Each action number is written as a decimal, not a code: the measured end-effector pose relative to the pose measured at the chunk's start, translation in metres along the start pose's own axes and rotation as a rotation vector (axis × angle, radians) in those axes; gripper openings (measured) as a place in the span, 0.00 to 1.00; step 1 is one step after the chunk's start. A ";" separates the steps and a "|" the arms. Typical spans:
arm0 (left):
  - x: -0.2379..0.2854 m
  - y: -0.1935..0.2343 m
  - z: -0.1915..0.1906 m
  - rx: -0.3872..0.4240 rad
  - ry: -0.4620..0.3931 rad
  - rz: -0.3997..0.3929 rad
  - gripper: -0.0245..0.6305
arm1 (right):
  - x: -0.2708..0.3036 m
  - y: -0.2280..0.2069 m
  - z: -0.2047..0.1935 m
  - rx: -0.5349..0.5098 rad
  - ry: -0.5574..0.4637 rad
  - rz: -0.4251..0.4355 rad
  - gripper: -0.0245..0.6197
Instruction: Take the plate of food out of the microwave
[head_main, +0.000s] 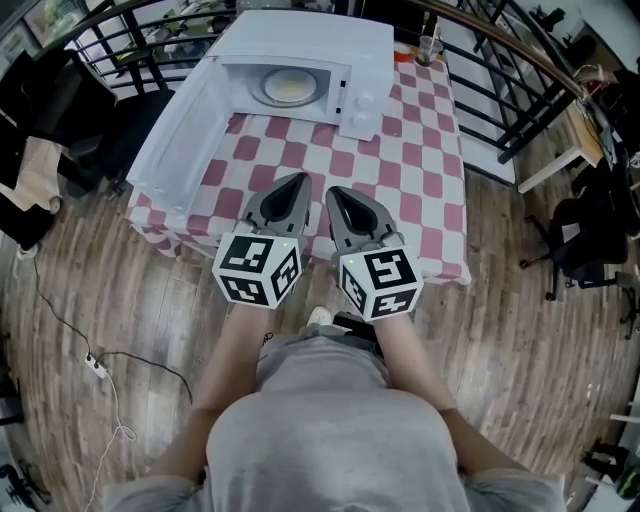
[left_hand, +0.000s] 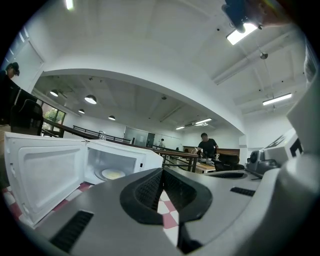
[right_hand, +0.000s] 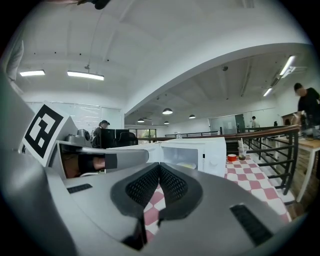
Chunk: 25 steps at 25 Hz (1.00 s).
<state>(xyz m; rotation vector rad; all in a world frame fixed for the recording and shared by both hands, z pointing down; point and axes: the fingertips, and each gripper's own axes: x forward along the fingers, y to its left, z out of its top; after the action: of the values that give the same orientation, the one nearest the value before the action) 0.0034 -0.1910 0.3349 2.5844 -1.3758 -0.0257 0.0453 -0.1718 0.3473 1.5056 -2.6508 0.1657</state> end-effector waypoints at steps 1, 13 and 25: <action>0.005 0.003 0.000 -0.004 0.001 0.008 0.04 | 0.005 -0.003 0.000 0.000 0.002 0.007 0.08; 0.055 0.027 -0.002 -0.023 0.013 0.061 0.04 | 0.043 -0.043 0.001 0.015 -0.001 0.024 0.08; 0.076 0.040 -0.004 -0.064 0.000 0.090 0.04 | 0.052 -0.060 -0.008 -0.010 0.023 0.027 0.08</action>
<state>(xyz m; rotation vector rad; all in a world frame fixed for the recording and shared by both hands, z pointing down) 0.0135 -0.2743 0.3529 2.4680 -1.4652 -0.0550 0.0704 -0.2454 0.3652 1.4572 -2.6510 0.1705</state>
